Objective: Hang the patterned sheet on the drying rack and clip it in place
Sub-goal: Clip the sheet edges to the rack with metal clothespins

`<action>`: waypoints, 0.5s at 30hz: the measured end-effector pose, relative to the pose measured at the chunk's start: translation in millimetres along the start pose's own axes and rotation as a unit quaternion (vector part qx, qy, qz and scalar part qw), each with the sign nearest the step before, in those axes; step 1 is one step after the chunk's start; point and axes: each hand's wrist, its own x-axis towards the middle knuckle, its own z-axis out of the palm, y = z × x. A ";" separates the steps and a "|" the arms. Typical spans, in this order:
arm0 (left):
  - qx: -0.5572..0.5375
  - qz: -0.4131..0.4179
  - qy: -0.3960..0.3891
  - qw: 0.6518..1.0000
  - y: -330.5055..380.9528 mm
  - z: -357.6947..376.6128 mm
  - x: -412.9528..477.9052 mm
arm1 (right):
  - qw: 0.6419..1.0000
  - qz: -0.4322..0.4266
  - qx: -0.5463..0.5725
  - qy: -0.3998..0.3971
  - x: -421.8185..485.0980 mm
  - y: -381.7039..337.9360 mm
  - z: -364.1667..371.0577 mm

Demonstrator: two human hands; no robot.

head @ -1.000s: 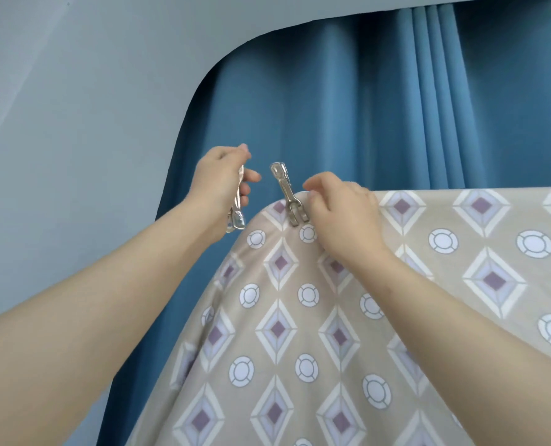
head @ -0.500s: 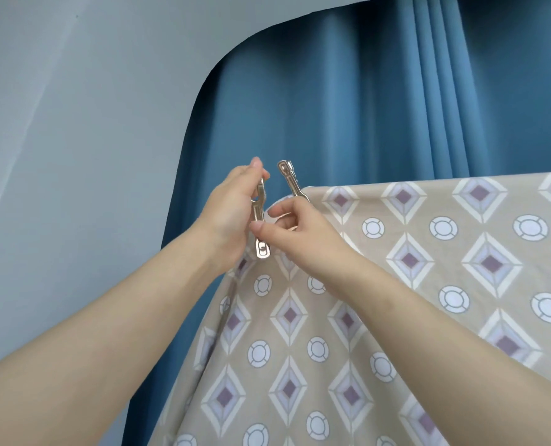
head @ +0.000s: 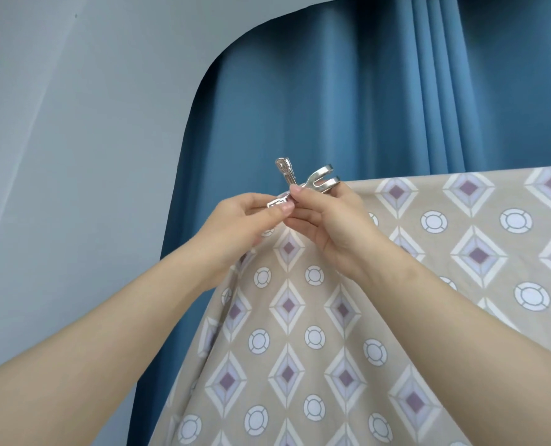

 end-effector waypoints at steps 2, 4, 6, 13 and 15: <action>-0.052 -0.035 -0.004 0.998 0.5 -2.2 0.7 | 0.999 -0.006 0.033 0.004 -1.2 -1.6 1.0; -0.108 -0.063 -0.024 0.992 2.2 -3.4 -0.7 | 0.999 0.001 0.041 -0.005 -1.9 -3.9 2.9; -0.134 -0.073 -0.017 0.988 2.9 -3.9 -1.8 | 1.000 0.013 -0.010 -0.007 -0.4 -3.2 3.6; -0.008 -0.064 0.108 0.992 -11.5 -20.9 -11.4 | 0.917 -0.120 -0.340 0.169 6.6 4.7 -12.7; 0.048 -0.055 0.106 0.992 -16.6 -25.8 -18.4 | 0.836 -0.154 -0.501 0.164 11.0 5.1 -17.7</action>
